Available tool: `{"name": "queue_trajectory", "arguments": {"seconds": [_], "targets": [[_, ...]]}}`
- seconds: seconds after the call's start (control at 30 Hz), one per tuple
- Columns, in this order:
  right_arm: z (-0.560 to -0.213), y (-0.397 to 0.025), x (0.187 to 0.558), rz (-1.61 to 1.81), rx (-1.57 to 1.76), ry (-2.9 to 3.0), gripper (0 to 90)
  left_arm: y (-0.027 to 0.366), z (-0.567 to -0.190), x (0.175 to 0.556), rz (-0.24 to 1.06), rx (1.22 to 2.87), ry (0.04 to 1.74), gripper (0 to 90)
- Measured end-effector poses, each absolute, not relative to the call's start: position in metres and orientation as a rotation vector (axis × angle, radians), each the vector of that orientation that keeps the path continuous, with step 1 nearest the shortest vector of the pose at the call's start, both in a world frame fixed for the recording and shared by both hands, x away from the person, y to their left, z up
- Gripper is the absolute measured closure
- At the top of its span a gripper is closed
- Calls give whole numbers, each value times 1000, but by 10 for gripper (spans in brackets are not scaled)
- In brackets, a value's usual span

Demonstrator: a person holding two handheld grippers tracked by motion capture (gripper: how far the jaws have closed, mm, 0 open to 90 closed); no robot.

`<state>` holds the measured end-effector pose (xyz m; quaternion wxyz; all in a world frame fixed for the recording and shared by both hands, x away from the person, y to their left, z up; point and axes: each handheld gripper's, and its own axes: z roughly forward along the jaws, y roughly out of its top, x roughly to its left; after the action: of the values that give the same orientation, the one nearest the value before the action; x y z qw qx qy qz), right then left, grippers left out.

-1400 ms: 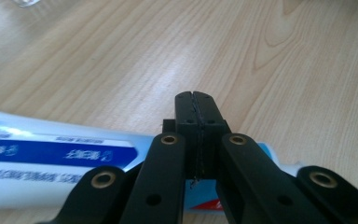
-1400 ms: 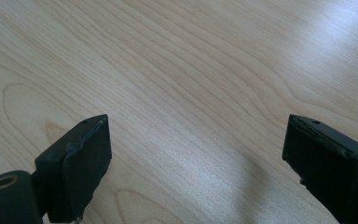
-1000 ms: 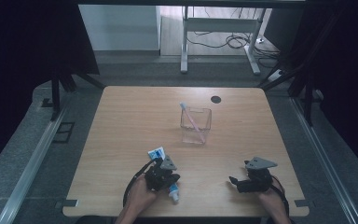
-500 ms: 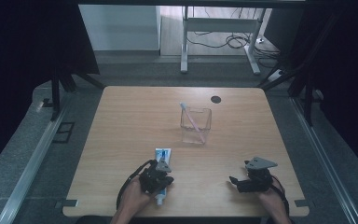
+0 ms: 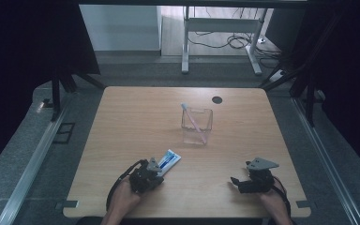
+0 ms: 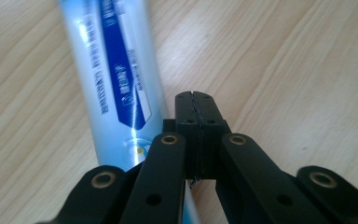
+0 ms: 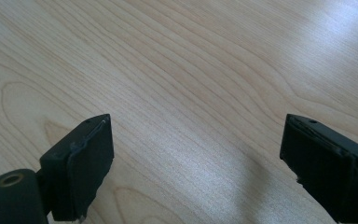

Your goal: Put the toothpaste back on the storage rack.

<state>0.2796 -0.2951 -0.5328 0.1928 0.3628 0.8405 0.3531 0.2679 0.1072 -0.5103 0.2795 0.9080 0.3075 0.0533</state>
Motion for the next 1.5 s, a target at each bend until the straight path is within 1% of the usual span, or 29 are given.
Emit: {"name": "queue_trajectory", "arguments": {"seconds": [0.13, 0.33, 0.53, 0.57, 0.6, 0.7, 0.77, 0.83, 0.87, 1.07, 1.3, 1.5], "targets": [[-533, -295, 280, 991, 1018, 2359, 99, 115, -511, 270, 164, 2443, 848, 897], [-533, -294, 280, 991, 1019, 2361, 99, 118, -507, 270, 160, 2428, 838, 896], [-533, -295, 280, 995, 1020, 2360, 100, 125, -493, 276, 166, 2407, 851, 846], [-533, -295, 280, 995, 1019, 2360, 100, 127, -491, 277, 166, 2411, 853, 809], [-533, -295, 280, 995, 1019, 2360, 100, 128, -488, 279, 164, 2419, 859, 809], [-533, -294, 280, 995, 1019, 2363, 100, 129, -485, 283, 166, 2443, 879, 760], [-533, -294, 280, 996, 1018, 2364, 100, 130, -484, 287, 161, 2458, 894, 724], [-533, -294, 280, 996, 1019, 2365, 100, 129, -484, 291, 160, 2481, 912, 670], [-533, -294, 280, 996, 1019, 2365, 100, 128, -485, 294, 154, 2490, 920, 670], [-534, -294, 280, 997, 1018, 2367, 101, 119, -486, 303, 130, 2523, 945, 577], [-534, -294, 280, 997, 1015, 2369, 107, 104, -494, 315, 88, 2577, 970, 509], [-533, -294, 280, 998, 1011, 2370, 110, 98, -500, 320, 81, 2616, 971, 483]]}}
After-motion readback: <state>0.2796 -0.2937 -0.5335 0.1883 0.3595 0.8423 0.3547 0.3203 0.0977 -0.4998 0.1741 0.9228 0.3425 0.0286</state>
